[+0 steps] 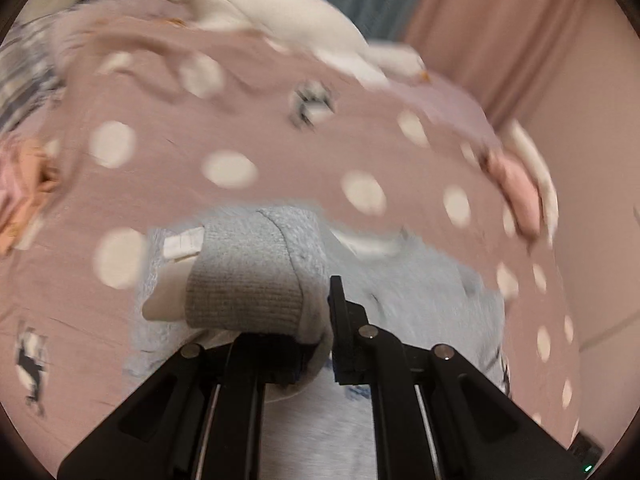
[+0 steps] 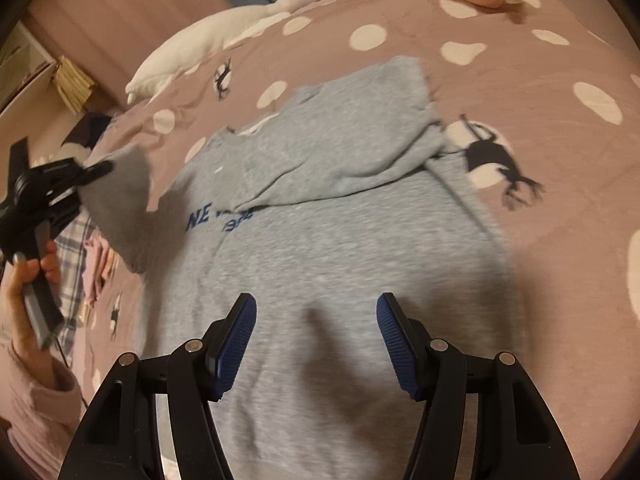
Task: Fold small clothes
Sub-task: 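Fold the sleeve across the chest with the left tool and release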
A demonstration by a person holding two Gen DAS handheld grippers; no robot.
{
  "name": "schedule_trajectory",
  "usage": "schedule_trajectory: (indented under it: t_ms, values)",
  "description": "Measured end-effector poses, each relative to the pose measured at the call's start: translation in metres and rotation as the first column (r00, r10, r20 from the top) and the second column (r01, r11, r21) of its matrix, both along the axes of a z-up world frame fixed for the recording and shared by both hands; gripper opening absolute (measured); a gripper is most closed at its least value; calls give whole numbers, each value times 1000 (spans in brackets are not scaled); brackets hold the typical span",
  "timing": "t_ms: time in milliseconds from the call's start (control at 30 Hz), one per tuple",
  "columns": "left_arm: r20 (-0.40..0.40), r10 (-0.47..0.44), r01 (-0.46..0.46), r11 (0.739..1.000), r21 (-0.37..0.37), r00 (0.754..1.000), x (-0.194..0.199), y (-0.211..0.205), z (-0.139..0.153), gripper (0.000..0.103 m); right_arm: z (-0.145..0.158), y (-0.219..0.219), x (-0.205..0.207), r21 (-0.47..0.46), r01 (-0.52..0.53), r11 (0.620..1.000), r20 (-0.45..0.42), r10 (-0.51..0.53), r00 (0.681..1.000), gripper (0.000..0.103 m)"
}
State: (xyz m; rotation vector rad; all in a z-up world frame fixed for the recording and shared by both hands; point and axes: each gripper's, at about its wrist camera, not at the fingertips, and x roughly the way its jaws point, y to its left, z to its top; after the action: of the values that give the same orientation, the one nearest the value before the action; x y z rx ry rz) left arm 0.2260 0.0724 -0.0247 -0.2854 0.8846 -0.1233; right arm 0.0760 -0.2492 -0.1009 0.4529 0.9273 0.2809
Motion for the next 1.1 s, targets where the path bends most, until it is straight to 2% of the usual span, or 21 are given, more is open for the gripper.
schedule_trajectory:
  t_ms: [33, 100, 133, 167, 200, 233, 300, 400, 533, 600, 733, 800, 933, 1000, 1033, 1067, 1100]
  values:
    - [-32, -26, 26, 1000, 9, 999, 4, -13, -10, 13, -1, -3, 0, 1, 7, 1000, -1, -7, 1000, 62]
    - [-105, -76, 78, 997, 19, 992, 9, -32, -33, 28, -2, -8, 0, 5, 20, 1000, -8, -20, 1000, 62]
    - [-124, -88, 91, 996, 22, 988, 9, -36, -39, 46, -2, -10, 0, 7, 22, 1000, -9, -22, 1000, 62]
    - [-150, -106, 111, 993, 32, 983, 10, -41, -46, 70, -2, -11, 0, 9, 23, 1000, -9, -23, 1000, 62]
    - [-163, -114, 122, 991, 45, 980, 11, -46, -50, 78, -2, -12, 0, 8, 22, 1000, -9, -22, 1000, 62]
    - [-163, -117, 128, 990, 61, 980, 7, -47, -50, 81, -2, -11, 1, 7, 19, 1000, -9, -19, 1000, 64]
    - [-145, -125, 136, 989, 66, 981, 4, -42, -46, 81, -1, -9, 2, 5, 12, 1000, -6, -12, 1000, 66]
    - [-106, -126, 128, 992, 7, 986, -8, -19, -33, 81, 1, -5, 6, 10, -9, 1000, 0, 9, 1000, 66]
    - [-22, -78, 77, 997, -13, 997, -38, 23, -14, 87, 1, 6, 18, 42, -45, 998, -8, 45, 999, 66]
    - [-3, -46, 45, 999, -17, 999, -50, 43, -11, 88, 3, 16, 27, 47, -69, 997, -6, 69, 998, 66]
    - [-28, 5, -6, 999, -36, 1000, -64, 73, -22, 88, 15, 51, 47, 3, -142, 990, 18, 142, 990, 66]
    - [-63, 12, -16, 997, -76, 998, -69, 84, -32, 88, 23, 73, 55, -27, -196, 980, 46, 197, 979, 66]
    - [-115, -10, -17, 974, -227, 993, -77, 95, -53, 88, 42, 144, 75, -170, -325, 930, 131, 349, 928, 66]
    - [-134, -31, -10, 954, -298, 990, -79, 96, -63, 88, 43, 177, 85, -238, -373, 897, 134, 411, 902, 66]
    - [-138, -37, -9, 949, -314, 990, -79, 97, -65, 88, 42, 189, 90, -262, -390, 883, 132, 433, 892, 66]
    - [-149, -23, -24, 950, -310, 989, -79, 97, -68, 82, 40, 203, 96, -297, -408, 864, 127, 459, 879, 66]
    - [-165, 7, -53, 958, -280, 986, -77, 100, -72, 82, 35, 220, 103, -336, -431, 838, 111, 489, 865, 66]
